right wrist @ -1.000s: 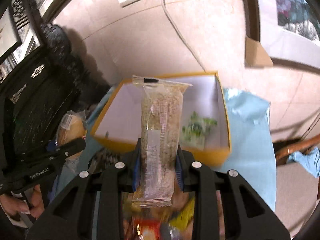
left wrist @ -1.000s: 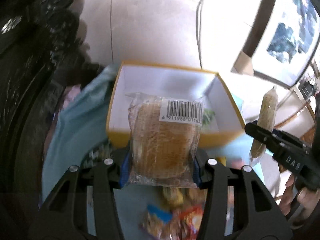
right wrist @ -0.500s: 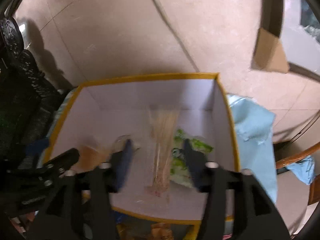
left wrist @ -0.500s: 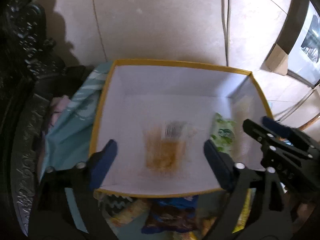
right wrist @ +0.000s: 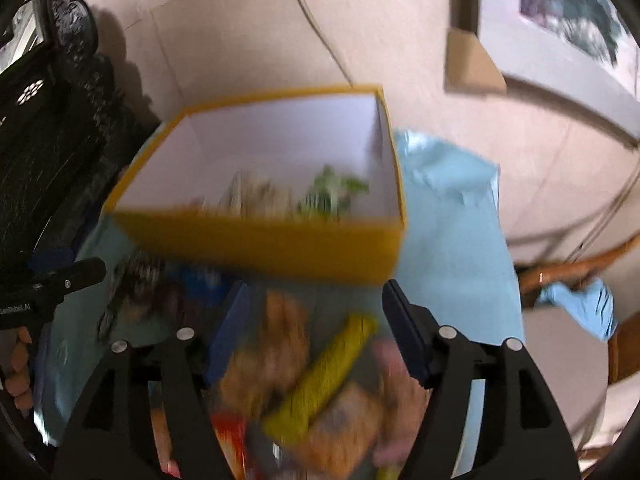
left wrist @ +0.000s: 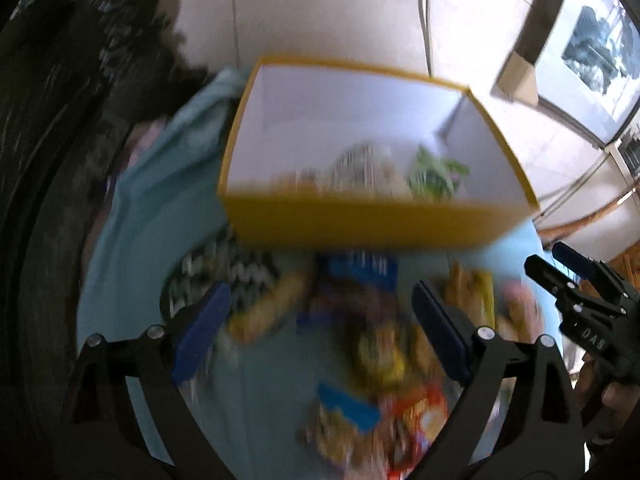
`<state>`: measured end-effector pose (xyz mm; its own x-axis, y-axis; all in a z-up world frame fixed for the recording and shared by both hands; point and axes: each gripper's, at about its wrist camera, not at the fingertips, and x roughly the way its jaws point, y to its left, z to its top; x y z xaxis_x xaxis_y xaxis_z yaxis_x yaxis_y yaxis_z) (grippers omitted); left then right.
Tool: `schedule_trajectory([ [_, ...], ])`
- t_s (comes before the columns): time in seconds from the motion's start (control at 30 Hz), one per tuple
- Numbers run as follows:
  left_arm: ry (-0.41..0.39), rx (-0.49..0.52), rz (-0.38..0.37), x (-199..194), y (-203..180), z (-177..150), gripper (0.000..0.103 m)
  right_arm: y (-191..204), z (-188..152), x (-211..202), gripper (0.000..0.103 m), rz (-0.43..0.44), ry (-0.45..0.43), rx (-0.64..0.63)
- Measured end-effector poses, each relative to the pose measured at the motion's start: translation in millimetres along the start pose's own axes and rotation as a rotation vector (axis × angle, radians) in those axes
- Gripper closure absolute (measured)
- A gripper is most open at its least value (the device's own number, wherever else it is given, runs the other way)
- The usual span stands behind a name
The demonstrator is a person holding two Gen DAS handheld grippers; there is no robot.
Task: Organize snacks
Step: 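Grasp the blue-topped candy bag with left tool while right tool grasps orange snack bag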
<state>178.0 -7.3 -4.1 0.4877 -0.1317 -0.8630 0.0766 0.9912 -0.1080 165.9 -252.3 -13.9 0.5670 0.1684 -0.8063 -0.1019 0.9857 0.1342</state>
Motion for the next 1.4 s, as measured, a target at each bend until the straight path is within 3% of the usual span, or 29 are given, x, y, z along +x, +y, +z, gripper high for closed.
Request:
schedule_trajectory([
  [0.17,0.115,-0.006,0.009,8,7,-65,0.009,-8,-59,-20,0.034,0.032,0.091,0.036],
  [0.3,0.158,-0.002,0.034,15,9,-97,0.009,-6,-91,-30,0.034,0.05,0.137,0.062],
  [0.4,0.184,-0.011,0.044,23,13,-106,0.009,5,-110,-32,0.034,0.029,0.164,0.024],
  [0.7,0.201,-0.012,0.032,47,11,-104,0.012,31,-143,-50,0.034,0.093,0.185,-0.05],
  [0.73,0.201,-0.013,0.035,51,12,-103,0.016,32,-144,-52,0.034,0.094,0.184,-0.05],
  [0.8,0.224,-0.038,0.008,60,15,-101,0.039,31,-147,-55,0.034,0.098,0.185,-0.047],
  [0.83,0.255,-0.039,0.013,67,17,-103,0.059,31,-149,-56,0.034,0.103,0.19,-0.049],
  [0.97,0.224,0.028,0.05,65,13,-109,0.066,36,-155,-53,0.034,0.119,0.227,-0.055],
  [1.07,0.209,-0.001,0.025,57,20,-113,0.076,45,-163,-48,0.034,0.145,0.279,-0.089],
  [1.27,0.205,-0.049,0.0,40,42,-130,0.077,82,-193,-38,0.034,0.215,0.388,-0.255],
  [1.4,0.206,-0.065,-0.013,34,52,-139,0.077,108,-211,-33,0.034,0.207,0.417,-0.412],
])
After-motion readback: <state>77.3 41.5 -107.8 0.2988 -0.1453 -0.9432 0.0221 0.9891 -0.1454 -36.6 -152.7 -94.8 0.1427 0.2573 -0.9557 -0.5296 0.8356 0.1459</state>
